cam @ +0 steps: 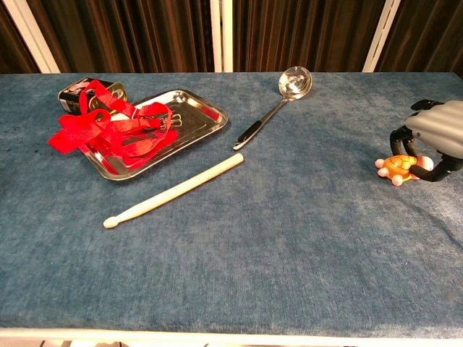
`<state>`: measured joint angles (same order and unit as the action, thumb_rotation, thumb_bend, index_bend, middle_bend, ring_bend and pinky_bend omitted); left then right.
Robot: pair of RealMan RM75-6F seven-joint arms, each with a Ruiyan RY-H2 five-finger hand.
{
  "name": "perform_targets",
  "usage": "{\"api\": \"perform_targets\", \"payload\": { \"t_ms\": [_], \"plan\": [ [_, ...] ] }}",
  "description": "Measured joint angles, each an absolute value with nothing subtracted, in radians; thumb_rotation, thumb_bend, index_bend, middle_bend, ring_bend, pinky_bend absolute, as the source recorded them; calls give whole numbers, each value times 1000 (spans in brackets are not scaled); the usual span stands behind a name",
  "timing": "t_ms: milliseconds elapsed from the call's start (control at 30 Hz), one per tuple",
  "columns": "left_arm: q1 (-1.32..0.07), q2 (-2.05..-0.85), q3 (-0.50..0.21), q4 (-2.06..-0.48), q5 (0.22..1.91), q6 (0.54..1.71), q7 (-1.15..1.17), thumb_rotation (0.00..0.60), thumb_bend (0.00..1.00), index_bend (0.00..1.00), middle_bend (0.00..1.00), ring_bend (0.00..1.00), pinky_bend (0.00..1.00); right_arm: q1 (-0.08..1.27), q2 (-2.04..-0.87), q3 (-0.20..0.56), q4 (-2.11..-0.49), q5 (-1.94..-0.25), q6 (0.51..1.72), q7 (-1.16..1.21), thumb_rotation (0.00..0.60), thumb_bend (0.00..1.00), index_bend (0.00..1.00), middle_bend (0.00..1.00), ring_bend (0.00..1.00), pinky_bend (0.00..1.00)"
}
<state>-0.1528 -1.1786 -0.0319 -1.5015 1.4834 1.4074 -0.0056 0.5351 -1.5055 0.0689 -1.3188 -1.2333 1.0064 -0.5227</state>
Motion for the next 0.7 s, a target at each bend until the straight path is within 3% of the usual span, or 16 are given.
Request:
{"api": "perform_targets", "payload": {
  "t_ms": [100, 167, 333, 400, 500, 533, 600, 700],
  "plan": [
    [-152, -1178, -32, -1499, 1485, 1410, -11, 600, 207, 101, 84, 0, 0, 532, -1526, 67, -1294, -1261, 1032, -503, 600, 474, 955, 797, 421, 6],
    [-152, -1178, -32, -1497, 1486, 1410, -14, 600, 208, 101, 84, 0, 1, 530, -1536, 66, -1278, -1281, 1050, -484, 600, 507, 997, 850, 460, 18],
    [-152, -1179, -31, -1494, 1487, 1408, -18, 600, 207, 101, 84, 0, 5, 520, -1549, 63, -1247, -1309, 1077, -452, 600, 484, 987, 857, 468, 23],
    [-152, -1179, -31, -1494, 1488, 1409, -18, 600, 207, 101, 84, 0, 5, 518, -1543, 61, -1251, -1304, 1069, -452, 600, 396, 855, 745, 394, 10],
    [-152, -1178, -31, -1495, 1488, 1409, -16, 600, 207, 101, 84, 0, 5, 520, -1516, 59, -1279, -1279, 1034, -469, 600, 302, 366, 388, 128, 0],
    [-152, -1178, -31, -1496, 1489, 1409, -15, 600, 208, 101, 84, 0, 6, 521, -1506, 59, -1293, -1268, 1024, -476, 600, 290, 271, 315, 77, 0],
    [-153, -1178, -31, -1498, 1489, 1409, -14, 600, 208, 101, 84, 0, 6, 522, -1481, 61, -1327, -1246, 1008, -490, 600, 271, 136, 196, 10, 0],
    [-153, -1178, -31, -1499, 1489, 1408, -10, 600, 207, 101, 84, 0, 6, 525, -1445, 64, -1376, -1229, 992, -494, 600, 251, 60, 133, 0, 0]
  ]
}}
